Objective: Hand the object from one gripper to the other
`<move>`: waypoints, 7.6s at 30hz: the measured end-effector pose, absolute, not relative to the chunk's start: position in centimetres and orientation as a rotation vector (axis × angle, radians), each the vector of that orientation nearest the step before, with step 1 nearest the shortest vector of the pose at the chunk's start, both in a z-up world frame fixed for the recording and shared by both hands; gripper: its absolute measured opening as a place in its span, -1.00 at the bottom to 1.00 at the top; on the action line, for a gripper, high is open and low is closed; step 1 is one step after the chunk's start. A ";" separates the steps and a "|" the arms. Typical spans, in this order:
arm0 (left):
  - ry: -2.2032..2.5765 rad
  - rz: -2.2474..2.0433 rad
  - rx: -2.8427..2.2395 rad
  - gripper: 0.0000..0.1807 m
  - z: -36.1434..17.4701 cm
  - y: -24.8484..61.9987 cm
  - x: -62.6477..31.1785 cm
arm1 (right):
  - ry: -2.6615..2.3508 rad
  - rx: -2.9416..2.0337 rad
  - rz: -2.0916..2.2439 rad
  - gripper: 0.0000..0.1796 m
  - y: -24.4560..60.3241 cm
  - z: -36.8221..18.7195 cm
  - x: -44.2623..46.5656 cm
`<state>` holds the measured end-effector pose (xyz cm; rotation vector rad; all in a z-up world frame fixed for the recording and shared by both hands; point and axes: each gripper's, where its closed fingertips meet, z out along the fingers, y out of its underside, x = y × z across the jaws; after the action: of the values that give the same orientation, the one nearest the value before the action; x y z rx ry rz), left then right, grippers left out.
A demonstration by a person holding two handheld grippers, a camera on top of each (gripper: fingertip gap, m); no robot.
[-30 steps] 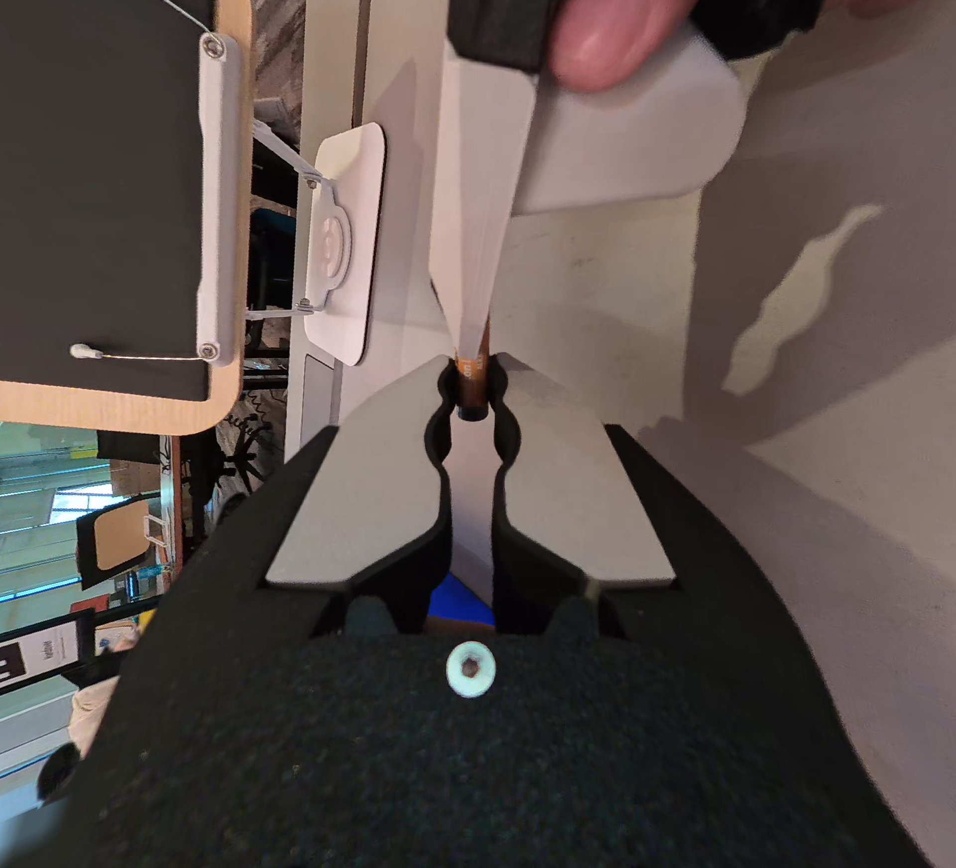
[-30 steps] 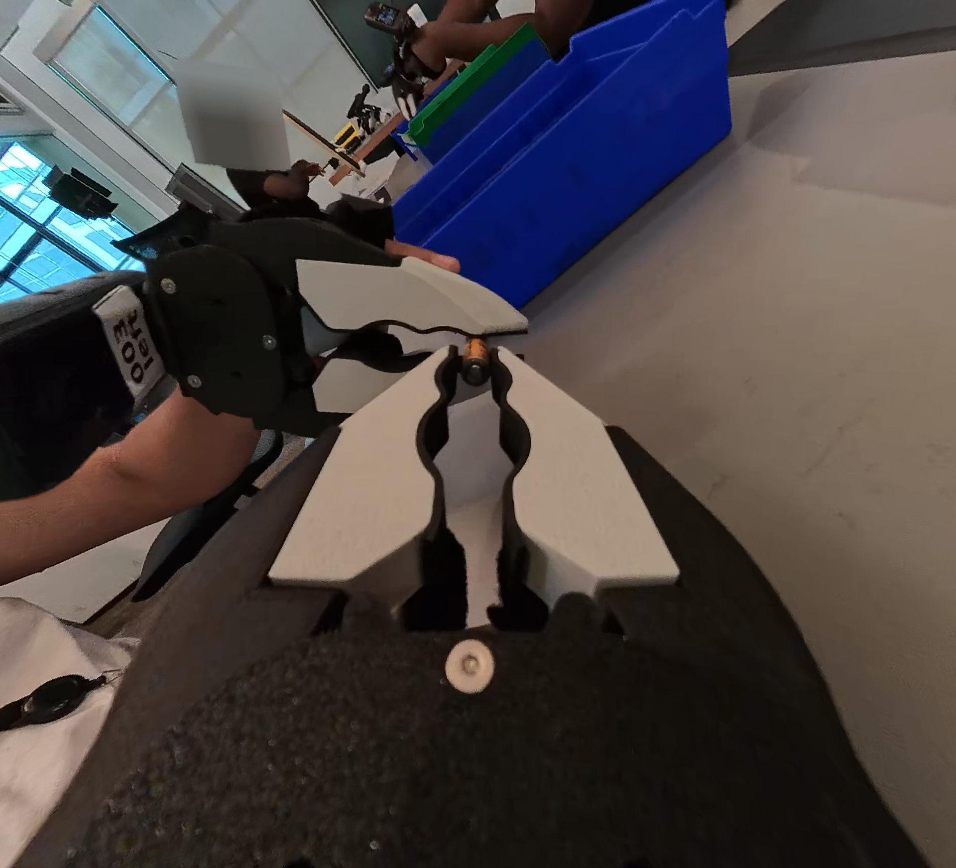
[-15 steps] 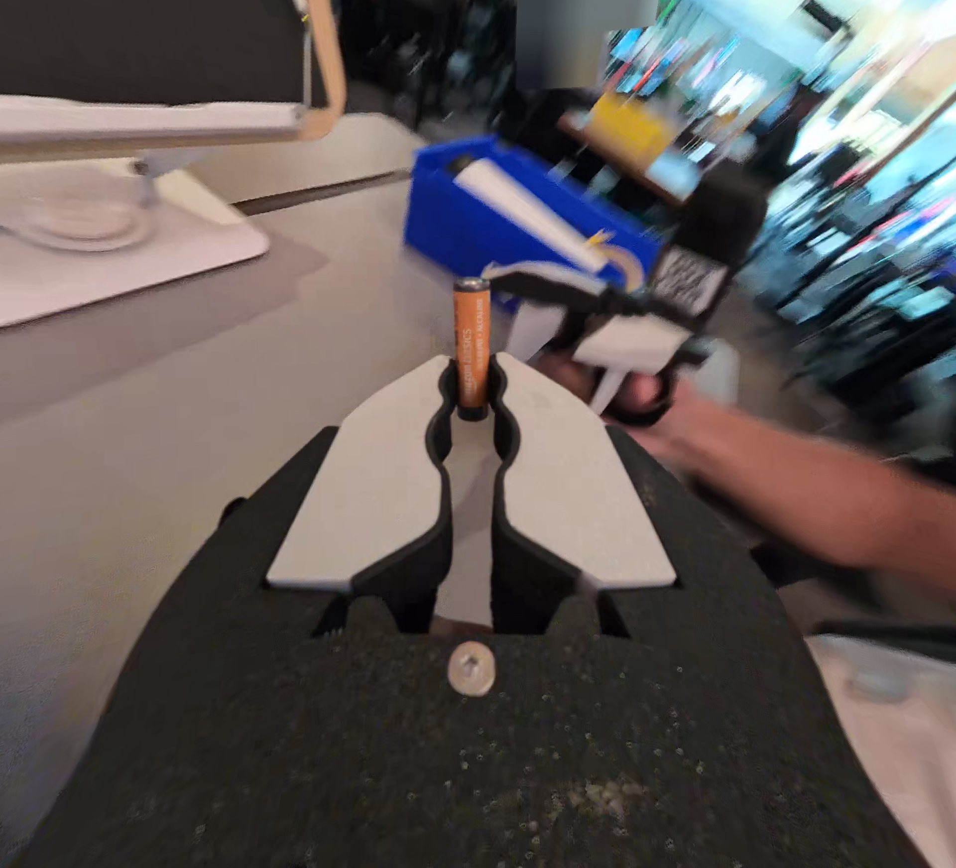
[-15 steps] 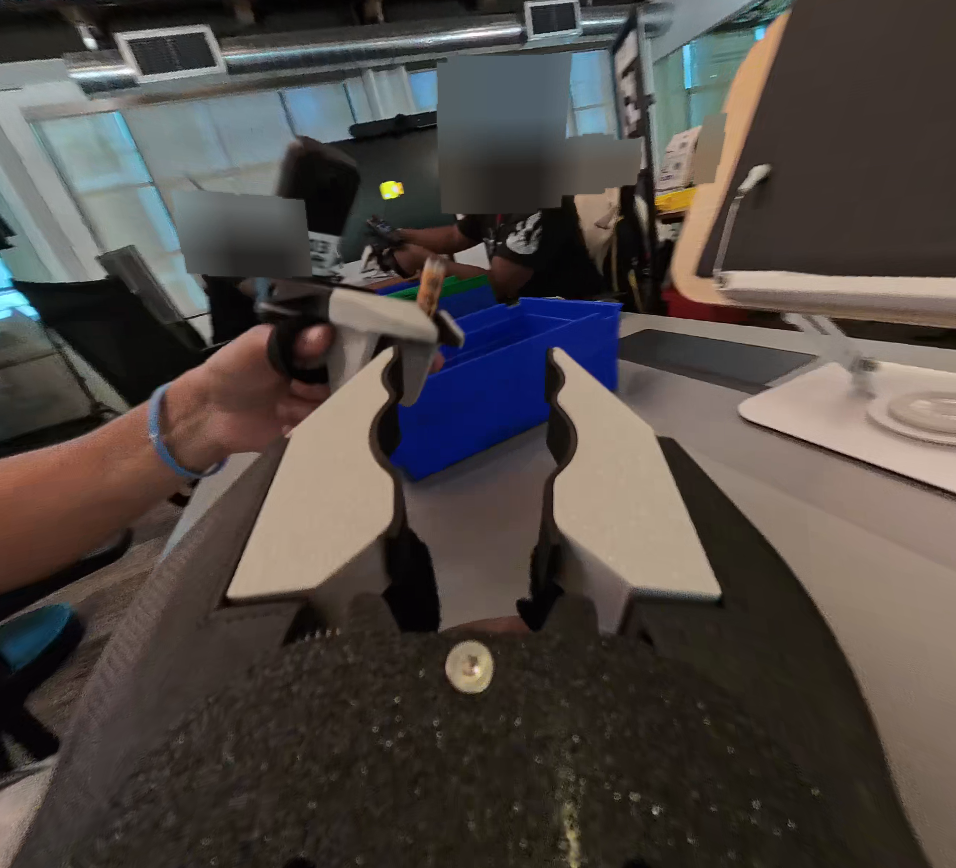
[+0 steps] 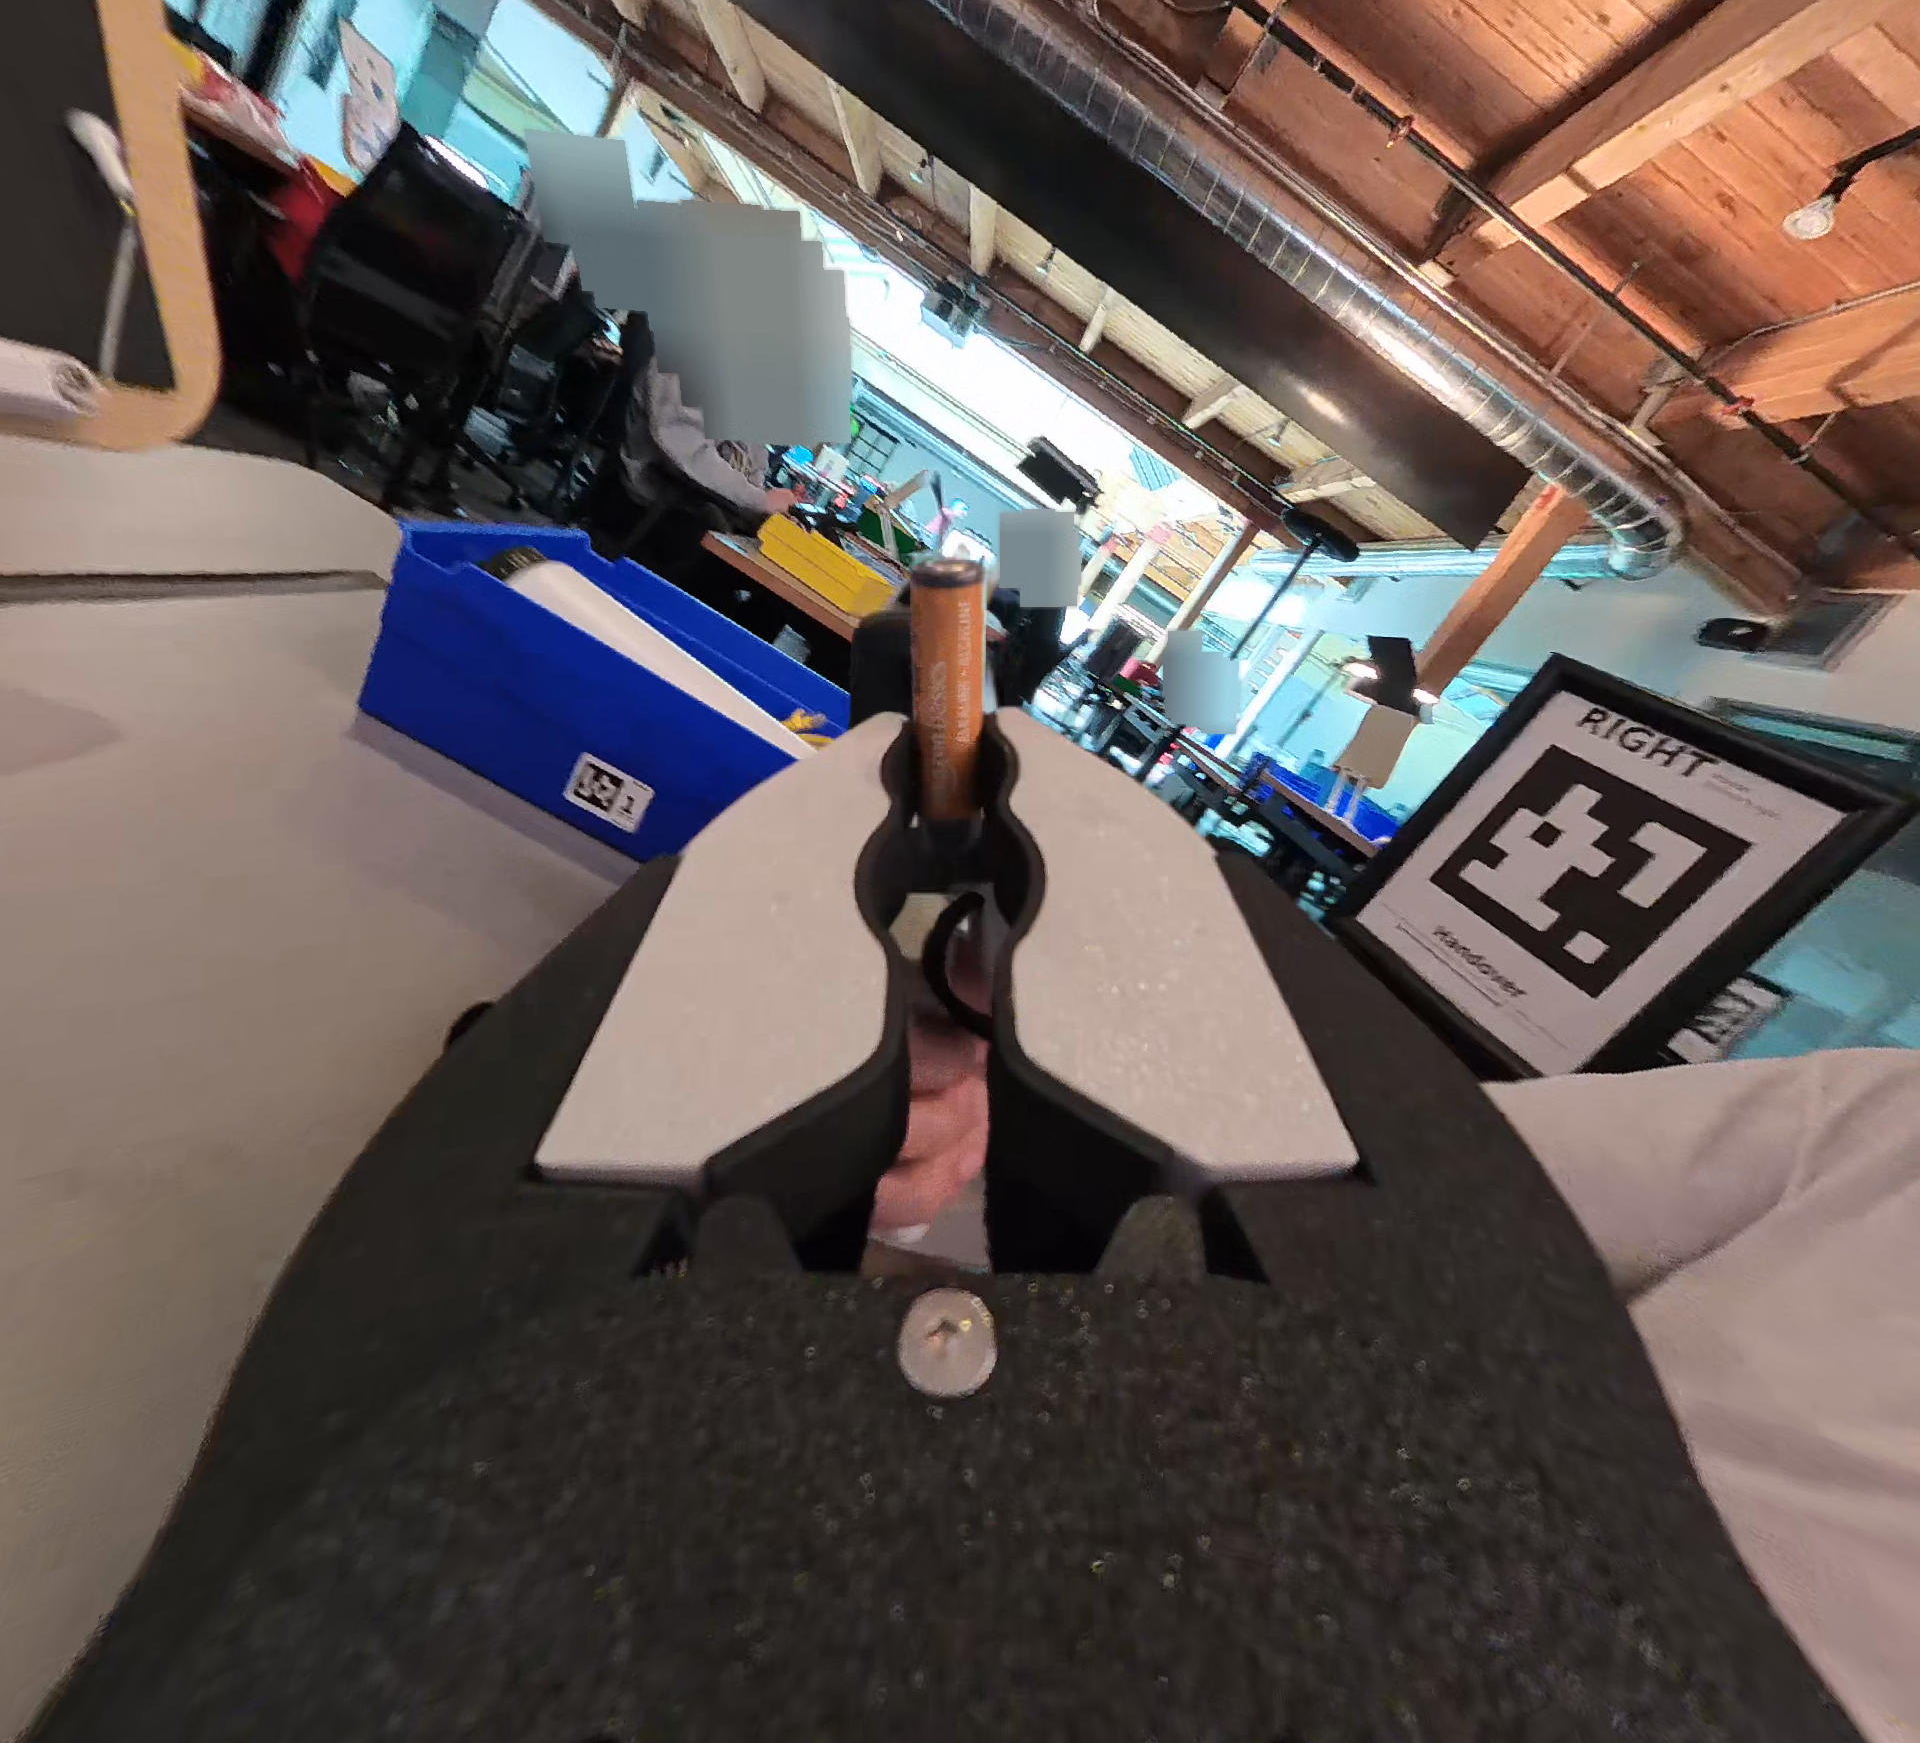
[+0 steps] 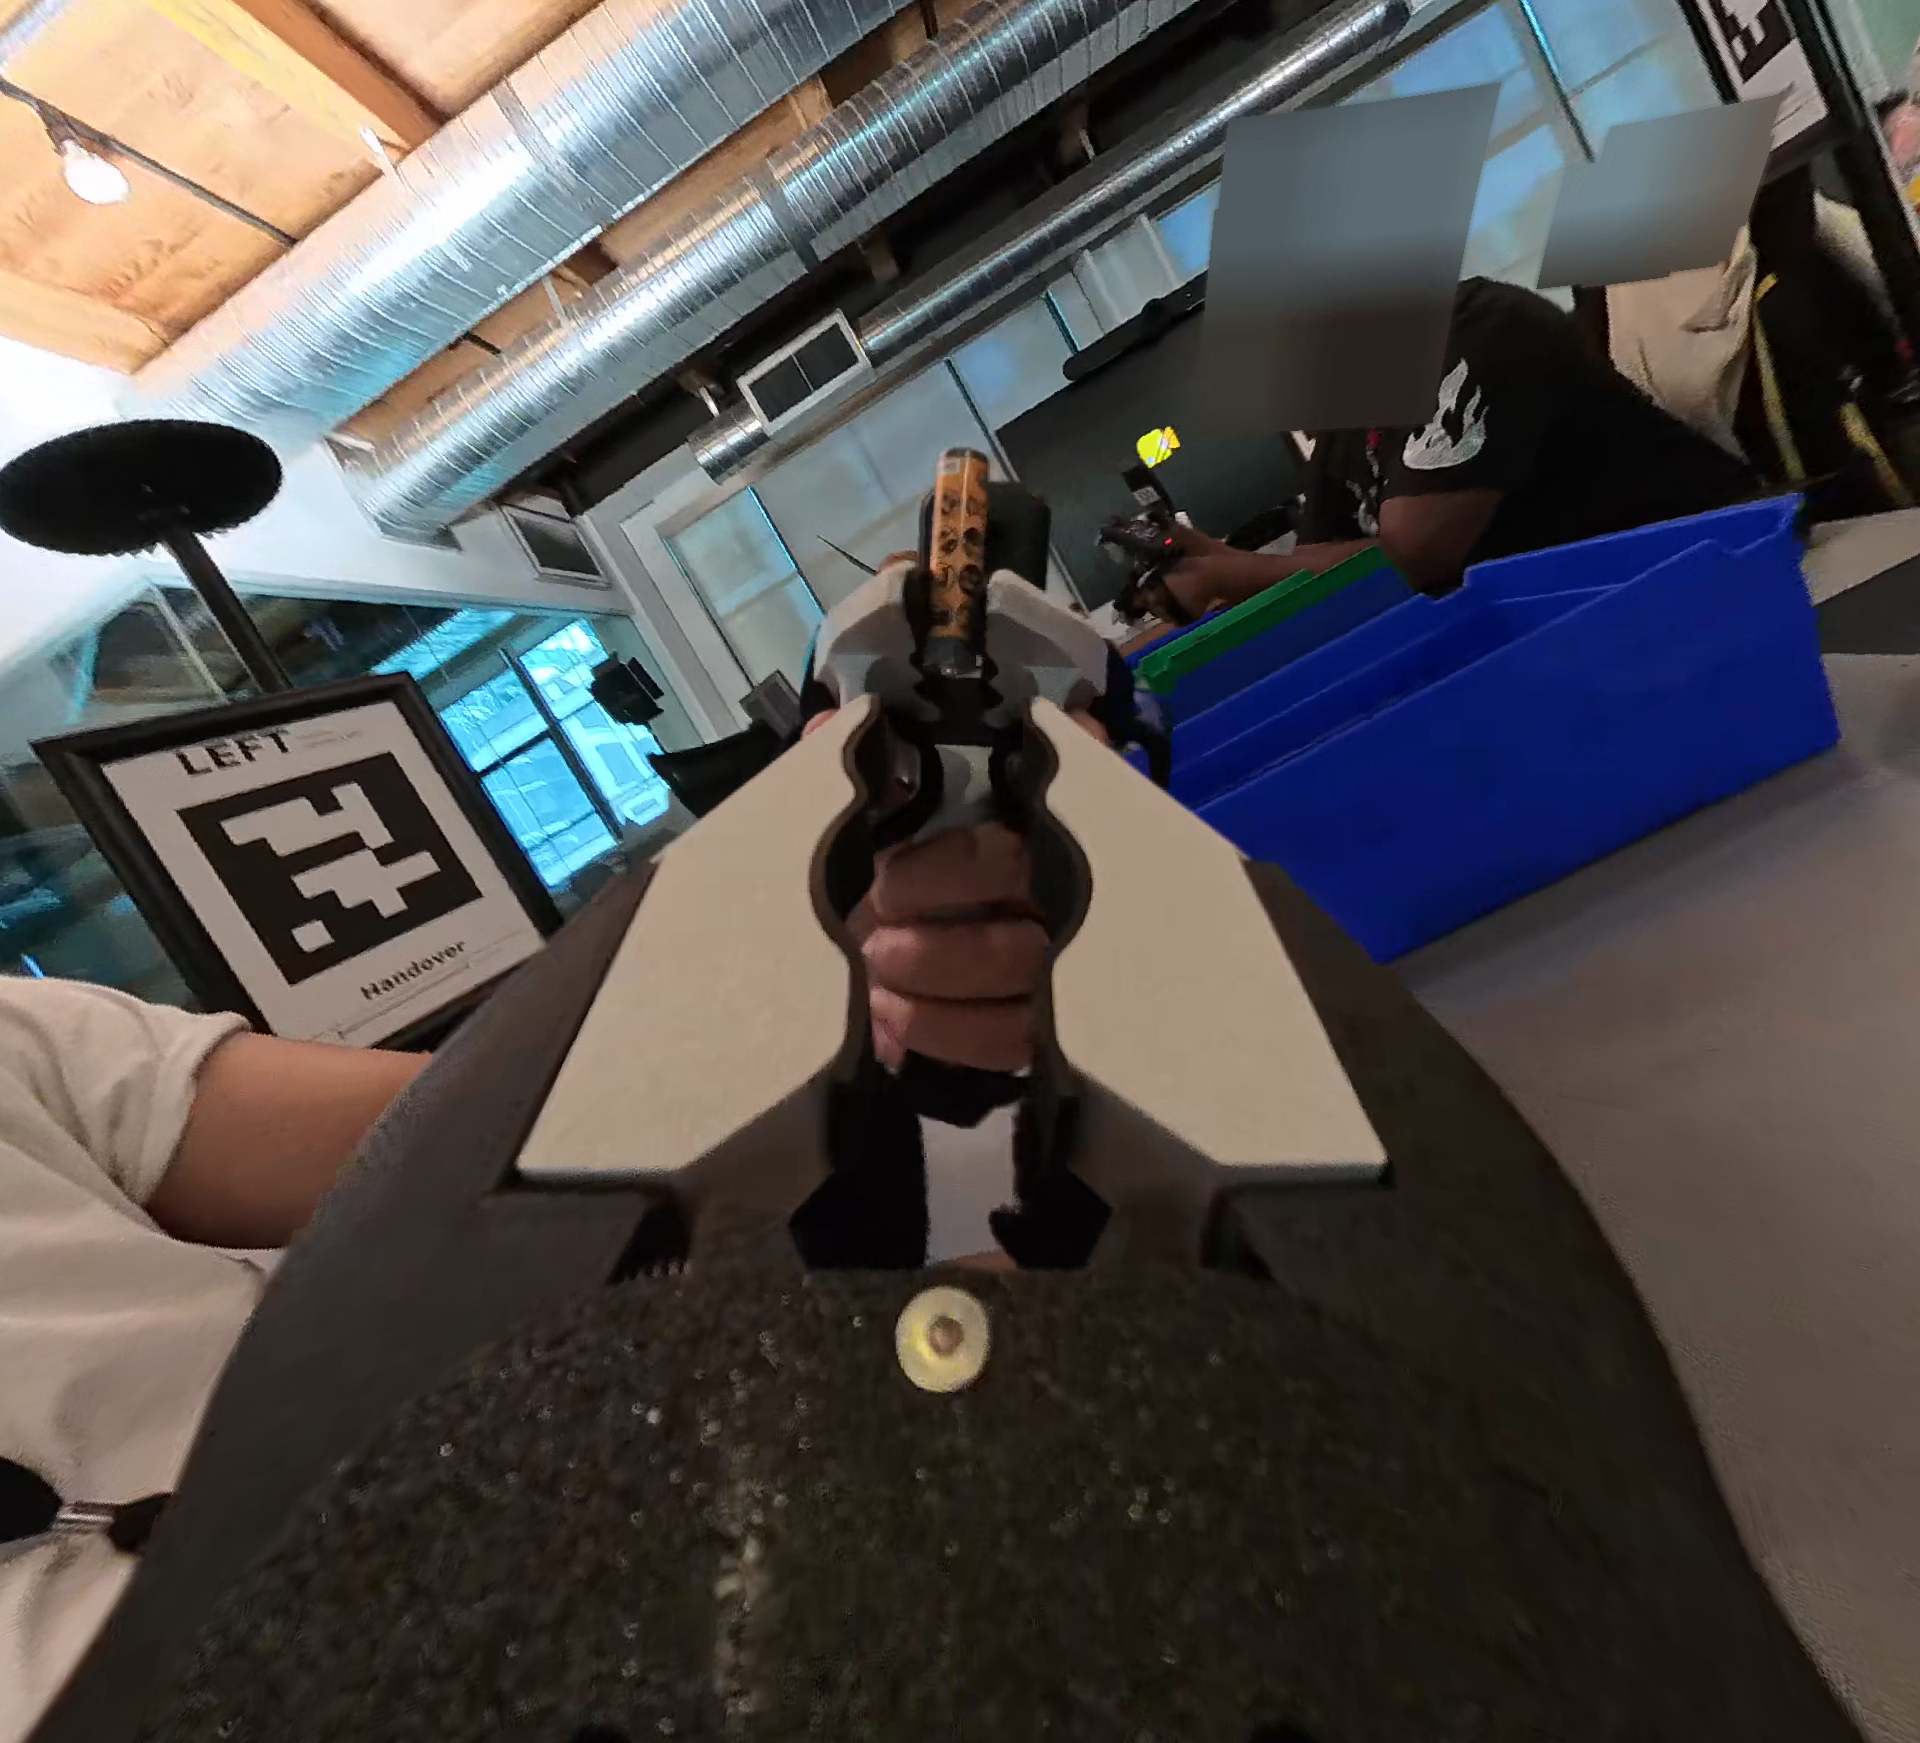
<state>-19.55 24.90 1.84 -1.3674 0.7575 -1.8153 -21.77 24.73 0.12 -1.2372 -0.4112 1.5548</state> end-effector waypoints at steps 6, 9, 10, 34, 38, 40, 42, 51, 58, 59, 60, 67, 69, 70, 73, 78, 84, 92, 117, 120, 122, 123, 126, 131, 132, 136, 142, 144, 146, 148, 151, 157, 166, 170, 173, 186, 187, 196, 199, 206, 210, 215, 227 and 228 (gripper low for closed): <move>0.757 -1.728 -1.343 -0.89 1.4 24.8 -18.9 | -0.367 -1.237 1.626 -0.79 24.9 0.2 -21.5; 0.742 -1.745 -1.351 -0.89 1.1 24.7 -18.5 | -0.377 -1.238 1.620 -0.81 24.8 0.1 -21.6; 0.732 -1.748 -1.355 -0.89 1.1 24.7 -18.5 | -0.375 -1.238 1.618 -0.85 24.8 0.1 -21.6; 1.507 -1.137 -1.717 -0.50 -4.8 24.1 -23.5 | -0.817 -1.563 1.373 -0.89 23.8 -4.6 -20.6; 1.623 -1.115 -1.697 -0.56 -5.9 22.6 -23.2 | -0.973 -1.630 1.374 -0.89 22.1 -6.2 -21.5; 1.641 -1.123 -1.710 -0.60 -6.3 22.4 -23.0 | -0.995 -1.646 1.371 -0.89 21.9 -6.7 -21.8; 1.651 -1.116 -1.721 -0.61 -6.7 22.3 -23.0 | -0.988 -1.642 1.374 -0.89 21.9 -6.7 -22.0; 1.609 -1.167 -1.723 -0.83 -6.5 22.6 -22.9 | -1.001 -1.672 1.356 -0.89 22.1 -7.6 -22.3; 1.659 -1.120 -1.733 -0.86 -7.3 22.4 -22.9 | -0.984 -1.666 1.360 -0.89 22.3 -7.5 -22.1; 1.660 -1.118 -1.730 -0.86 -7.3 22.4 -22.9 | -0.980 -1.662 1.360 -0.89 22.3 -7.4 -22.1; 1.663 -1.117 -1.724 -0.87 -7.3 22.4 -22.9 | -0.977 -1.659 1.362 -0.89 22.3 -7.4 -22.1; 1.571 -1.109 -1.647 -0.89 -5.6 23.5 -22.5 | -0.858 -1.534 1.286 -0.84 23.9 -5.3 -21.4; 1.478 -1.125 -1.663 -0.88 -4.9 24.5 -22.4 | -0.831 -1.473 1.161 -0.62 24.7 -4.8 -21.0; 1.404 -1.158 -1.678 -0.88 -4.4 25.2 -22.3 | -0.818 -1.442 1.075 -0.52 25.2 -4.5 -20.7; 1.099 -1.330 -1.776 -0.89 -3.4 27.4 -21.9 | -0.824 -1.357 0.671 -0.31 26.9 -4.0 -20.1; 0.952 -1.447 -1.952 -0.88 -5.3 27.9 -21.4 | -1.013 -1.267 -0.212 -0.29 28.5 -5.2 -19.5; 0.925 -1.491 -2.002 -0.89 -5.5 27.0 -20.5 | -1.134 -1.070 -0.703 -0.45 28.8 -6.0 -20.2; 0.965 -1.463 -2.014 -0.89 -5.9 26.4 -20.0 | -1.132 -0.976 -0.788 -0.89 28.3 -5.4 -20.0; 1.459 -1.791 -1.505 -0.29 -1.1 18.9 -22.6 | -1.039 -0.807 -0.069 -0.89 22.2 -0.8 -23.3; 1.480 -1.840 -1.505 -0.28 -1.4 18.5 -22.9 | -1.087 -0.769 -0.087 -0.89 21.3 -0.9 -24.6; 1.472 -1.894 -1.477 -0.31 -1.0 18.3 -23.1 | -1.102 -0.760 -0.090 -0.89 21.1 -1.1 -25.1; 1.473 -1.916 -1.472 -0.41 -0.9 18.2 -23.2 | -1.101 -0.759 -0.100 -0.89 21.1 -1.1 -25.2; 1.491 -1.883 -1.504 -0.47 -1.5 18.5 -23.3 | -1.106 -0.759 -0.121 -0.89 21.3 -1.4 -25.2; 1.503 -1.840 -1.514 -0.48 -1.8 18.8 -23.3 | -1.097 -0.782 -0.113 -0.89 21.6 -1.6 -25.1; 1.506 -1.807 -1.513 -0.48 -1.9 19.0 -23.2 | -1.083 -0.807 -0.099 -0.88 21.8 -1.7 -25.0; 1.507 -1.600 -1.494 -0.48 -2.1 20.3 -22.7 | -1.007 -0.950 0.064 -0.67 22.8 -1.7 -24.2; 1.549 -0.895 -1.396 -0.48 -2.6 24.0 -22.4 | -0.762 -1.443 0.956 -0.32 24.9 -3.4 -22.5; 1.562 -0.719 -1.309 -0.48 -2.0 24.3 -22.3 | -0.715 -1.488 1.327 -0.31 23.9 -3.2 -22.3; 1.574 -0.592 -1.234 -0.48 -1.5 24.4 -22.1 | -0.614 -1.541 1.551 -0.31 23.9 -3.0 -21.9; 1.595 -0.489 -1.153 -0.48 -1.2 24.1 -21.7 | -0.572 -1.516 1.755 -0.32 23.1 -2.3 -22.0; 1.635 -0.393 -1.071 -0.48 -1.6 23.5 -21.1 | -0.503 -1.451 1.981 -0.43 22.5 -1.2 -22.2; 1.666 -0.365 -1.058 -0.48 -2.6 23.3 -20.6 | -0.495 -1.420 2.049 -0.80 22.6 -1.3 -22.1; 1.682 -0.340 -1.061 -0.48 -3.3 23.1 -20.0 | -0.483 -1.463 2.015 -0.89 23.0 -2.1 -22.3; 1.665 -0.337 -1.128 -0.48 -3.6 23.5 -20.0 | -0.500 -1.505 1.949 -0.89 23.5 -2.5 -22.3; 1.586 -0.353 -1.242 -0.44 -3.8 24.0 -20.3 | -0.518 -1.672 1.720 -0.89 24.9 -4.2 -21.9; 0.831 -0.940 -1.997 -0.41 -13.3 17.5 -28.7 | -0.216 -2.160 0.157 -0.89 25.9 2.1 7.5; 0.777 -0.929 -1.991 -0.41 -13.1 17.5 -29.7 | -0.126 -2.201 0.091 -0.89 25.4 1.3 10.5; 0.598 -0.890 -2.005 -0.48 -13.1 19.8 -33.8 | 0.184 -2.479 -0.105 -0.89 26.0 -9.8 22.3; 0.574 -0.956 -2.027 -0.51 -13.3 19.5 -33.5 | 0.134 -2.564 -0.211 -0.89 27.0 -11.9 23.8; 0.614 -0.837 -2.011 -0.51 -13.5 20.1 -34.1 | 0.101 -2.735 -0.281 -0.89 27.5 -15.9 25.1; 0.640 -0.845 -2.019 -0.51 -13.7 19.9 -33.5 | 0.121 -2.721 -0.241 -0.89 27.7 -16.0 25.0; 0.683 -0.799 -1.996 -0.50 -13.6 19.4 -33.3 | 0.091 -2.641 -0.236 -0.67 27.8 -14.2 25.0; 0.680 -0.711 -1.990 -0.50 -13.6 19.9 -33.8 | -0.205 -1.730 0.290 -0.62 27.2 10.0 5.1; 0.682 -0.701 -2.000 -0.50 -13.8 19.8 -33.8 | -0.225 -1.665 0.419 -0.63 26.7 10.2 1.2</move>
<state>-33.77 19.84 -13.79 -1.9996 0.6824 -0.7011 1.21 26.74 10.18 -1.6646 -0.2254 0.4192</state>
